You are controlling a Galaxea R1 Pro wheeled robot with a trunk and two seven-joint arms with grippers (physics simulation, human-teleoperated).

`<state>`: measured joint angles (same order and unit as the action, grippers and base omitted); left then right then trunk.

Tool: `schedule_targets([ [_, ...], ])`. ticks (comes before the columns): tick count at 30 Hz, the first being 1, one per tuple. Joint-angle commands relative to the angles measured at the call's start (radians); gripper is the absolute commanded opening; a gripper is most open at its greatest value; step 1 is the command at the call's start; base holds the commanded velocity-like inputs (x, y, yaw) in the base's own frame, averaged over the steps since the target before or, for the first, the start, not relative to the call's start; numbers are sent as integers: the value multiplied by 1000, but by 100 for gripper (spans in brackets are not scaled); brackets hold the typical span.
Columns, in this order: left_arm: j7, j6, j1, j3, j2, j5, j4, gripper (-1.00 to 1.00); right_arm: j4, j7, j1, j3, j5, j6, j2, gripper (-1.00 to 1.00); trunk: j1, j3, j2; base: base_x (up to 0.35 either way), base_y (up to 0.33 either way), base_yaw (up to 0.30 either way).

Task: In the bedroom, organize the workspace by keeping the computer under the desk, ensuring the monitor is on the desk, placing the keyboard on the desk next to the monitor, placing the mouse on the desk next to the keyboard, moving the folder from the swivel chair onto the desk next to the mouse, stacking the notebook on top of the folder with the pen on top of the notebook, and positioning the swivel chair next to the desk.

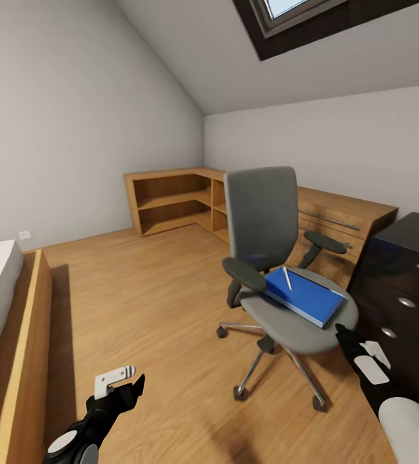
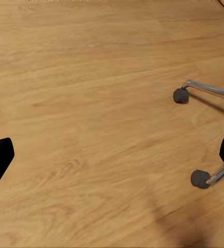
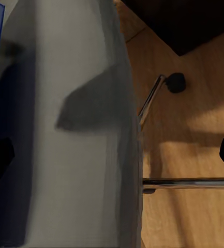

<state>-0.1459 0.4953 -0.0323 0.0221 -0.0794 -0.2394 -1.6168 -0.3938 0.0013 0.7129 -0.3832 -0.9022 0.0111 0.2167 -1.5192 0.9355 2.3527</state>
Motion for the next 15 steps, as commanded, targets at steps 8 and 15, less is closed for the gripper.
schedule_targets([
  [8,-6,5,0,-1,0,-11,-2,100,0,0,0,0,-11,1,-1,100,0,1,0,68,5,9],
  [15,-6,5,0,-2,0,-11,-2,100,0,0,0,0,-11,1,-1,100,0,1,0,4,0,76],
])
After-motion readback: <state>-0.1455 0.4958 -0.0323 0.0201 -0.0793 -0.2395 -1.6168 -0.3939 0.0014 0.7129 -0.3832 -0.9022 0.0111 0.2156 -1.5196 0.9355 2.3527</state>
